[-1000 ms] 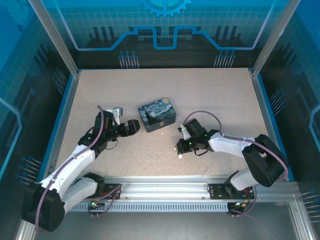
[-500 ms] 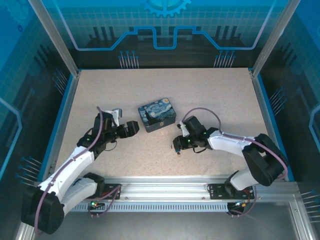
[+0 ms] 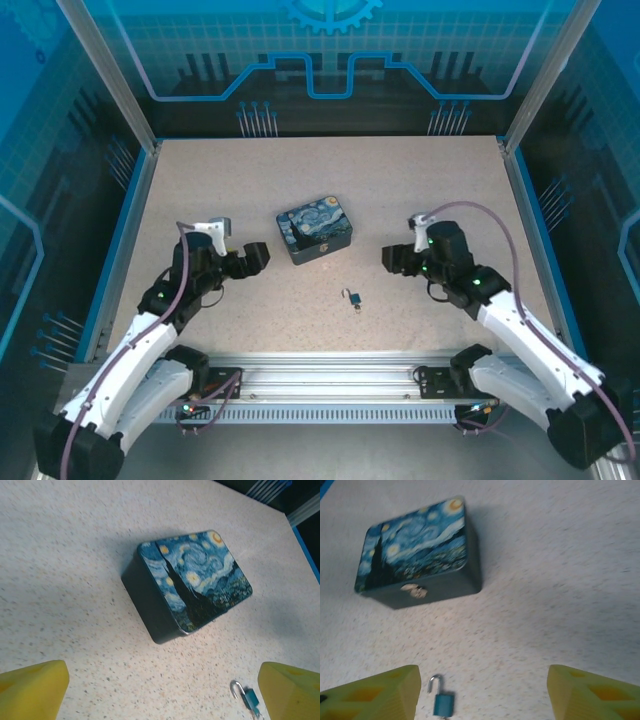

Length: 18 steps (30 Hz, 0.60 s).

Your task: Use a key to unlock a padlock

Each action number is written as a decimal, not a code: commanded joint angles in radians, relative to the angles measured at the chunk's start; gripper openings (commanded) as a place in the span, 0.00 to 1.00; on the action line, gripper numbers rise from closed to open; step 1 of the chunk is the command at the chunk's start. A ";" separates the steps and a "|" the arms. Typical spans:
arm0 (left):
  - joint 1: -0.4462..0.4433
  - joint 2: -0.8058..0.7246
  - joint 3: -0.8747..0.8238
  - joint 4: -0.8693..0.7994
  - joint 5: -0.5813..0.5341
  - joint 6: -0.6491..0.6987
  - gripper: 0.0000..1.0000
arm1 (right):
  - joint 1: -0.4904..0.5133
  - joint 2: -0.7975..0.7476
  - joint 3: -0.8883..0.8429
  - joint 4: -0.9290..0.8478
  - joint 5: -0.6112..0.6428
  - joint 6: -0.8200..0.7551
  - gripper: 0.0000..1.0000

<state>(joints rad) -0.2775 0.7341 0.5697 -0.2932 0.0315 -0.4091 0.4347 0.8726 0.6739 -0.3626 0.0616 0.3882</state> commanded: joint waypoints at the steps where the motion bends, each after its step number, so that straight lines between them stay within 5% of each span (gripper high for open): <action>1: 0.008 -0.048 0.025 -0.038 -0.132 0.073 0.99 | -0.071 -0.079 -0.052 -0.041 0.052 -0.057 0.78; 6: 0.009 -0.097 -0.024 0.005 -0.309 0.139 0.99 | -0.202 -0.171 -0.120 0.013 0.082 -0.131 1.00; 12: 0.011 -0.150 -0.139 0.159 -0.516 0.176 0.99 | -0.337 -0.202 -0.244 0.193 0.098 -0.237 1.00; 18: 0.011 -0.036 -0.234 0.378 -0.585 0.204 0.99 | -0.417 -0.048 -0.371 0.503 0.095 -0.287 1.00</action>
<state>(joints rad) -0.2764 0.6453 0.3557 -0.0643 -0.4652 -0.2508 0.0490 0.7624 0.3336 -0.0631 0.1505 0.1478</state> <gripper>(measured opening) 0.987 0.997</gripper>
